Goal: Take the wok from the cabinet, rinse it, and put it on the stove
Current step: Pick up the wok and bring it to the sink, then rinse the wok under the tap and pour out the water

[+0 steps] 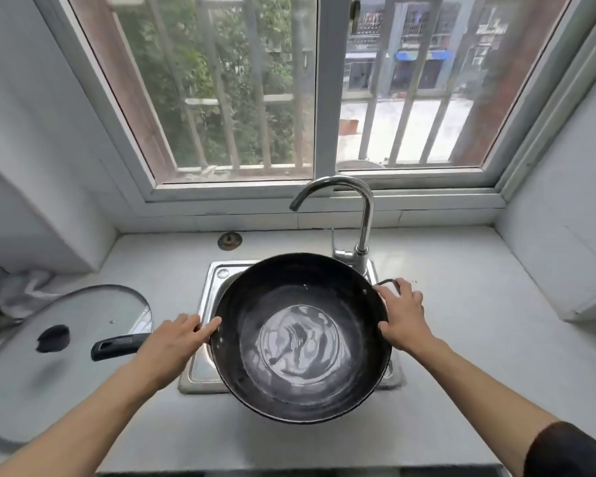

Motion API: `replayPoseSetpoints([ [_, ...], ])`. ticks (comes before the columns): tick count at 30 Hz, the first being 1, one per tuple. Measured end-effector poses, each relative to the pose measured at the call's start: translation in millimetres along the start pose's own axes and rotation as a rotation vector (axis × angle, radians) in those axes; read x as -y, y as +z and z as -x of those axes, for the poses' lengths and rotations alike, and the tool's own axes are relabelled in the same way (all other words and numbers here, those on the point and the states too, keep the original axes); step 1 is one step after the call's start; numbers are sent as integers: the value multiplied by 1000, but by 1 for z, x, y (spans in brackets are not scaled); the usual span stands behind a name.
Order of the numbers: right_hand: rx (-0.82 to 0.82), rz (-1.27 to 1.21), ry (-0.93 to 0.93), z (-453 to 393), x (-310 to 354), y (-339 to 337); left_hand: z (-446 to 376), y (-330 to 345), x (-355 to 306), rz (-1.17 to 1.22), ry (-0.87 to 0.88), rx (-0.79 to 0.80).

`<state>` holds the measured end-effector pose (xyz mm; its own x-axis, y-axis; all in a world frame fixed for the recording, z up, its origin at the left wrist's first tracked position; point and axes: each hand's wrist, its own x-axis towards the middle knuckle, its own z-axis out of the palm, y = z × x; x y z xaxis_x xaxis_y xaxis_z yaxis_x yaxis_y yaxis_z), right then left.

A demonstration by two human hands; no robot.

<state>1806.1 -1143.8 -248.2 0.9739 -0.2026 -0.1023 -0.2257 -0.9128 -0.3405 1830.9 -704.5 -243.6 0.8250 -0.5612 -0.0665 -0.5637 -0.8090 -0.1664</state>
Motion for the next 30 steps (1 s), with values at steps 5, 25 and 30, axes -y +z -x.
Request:
replayPoseSetpoints([
  [5,43,-7,13,-29,13,17,-15,14,21,11,-1,31],
  [25,123,-3,109,-68,23,59,-59,50,51,-6,68,59],
  [30,142,17,113,-72,17,64,-62,54,46,-1,60,85],
])
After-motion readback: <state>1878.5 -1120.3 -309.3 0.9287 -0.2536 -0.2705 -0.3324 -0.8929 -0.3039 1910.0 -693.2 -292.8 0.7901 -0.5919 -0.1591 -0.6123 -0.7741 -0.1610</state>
